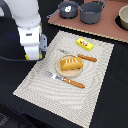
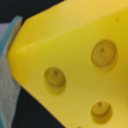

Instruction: Interact with the objects in diverse but meaningful ways.

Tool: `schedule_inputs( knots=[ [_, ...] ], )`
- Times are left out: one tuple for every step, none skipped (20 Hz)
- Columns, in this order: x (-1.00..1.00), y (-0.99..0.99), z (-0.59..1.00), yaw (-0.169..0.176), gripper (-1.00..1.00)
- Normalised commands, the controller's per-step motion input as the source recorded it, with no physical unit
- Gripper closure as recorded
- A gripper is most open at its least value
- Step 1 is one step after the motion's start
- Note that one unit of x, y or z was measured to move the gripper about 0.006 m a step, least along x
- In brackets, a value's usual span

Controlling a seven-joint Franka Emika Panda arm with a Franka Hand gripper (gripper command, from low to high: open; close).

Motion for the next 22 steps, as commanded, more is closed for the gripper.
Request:
schedule_inputs(
  knots=[
    [0.81,0.81,1.00,0.000,1.00],
    [0.82,0.81,1.00,0.000,1.00],
    [0.82,0.81,1.00,0.000,1.00],
    [0.83,0.81,1.00,0.000,1.00],
    [0.84,0.79,1.00,0.000,1.00],
    [0.87,0.76,1.00,0.000,1.00],
    [0.88,0.73,1.00,0.000,1.00],
    [0.85,0.69,1.00,0.000,1.00],
    [0.87,0.69,1.00,0.000,1.00],
    [0.86,0.68,1.00,0.000,1.00],
    [0.86,0.67,1.00,0.000,1.00],
    [0.86,0.66,1.00,0.000,1.00],
    [0.86,0.66,1.00,0.000,1.00],
    [0.87,0.65,1.00,0.000,1.00],
    [0.89,0.63,1.00,0.000,1.00],
    [0.90,0.60,0.97,0.000,1.00],
    [0.90,0.59,0.93,0.000,1.00],
    [0.90,0.58,0.87,0.000,1.00],
    [0.90,0.58,0.82,0.000,1.00],
    [0.88,0.59,0.73,0.000,1.00],
    [0.89,0.58,0.58,0.000,1.00],
    [0.92,0.57,0.54,0.000,1.00]
  ],
)
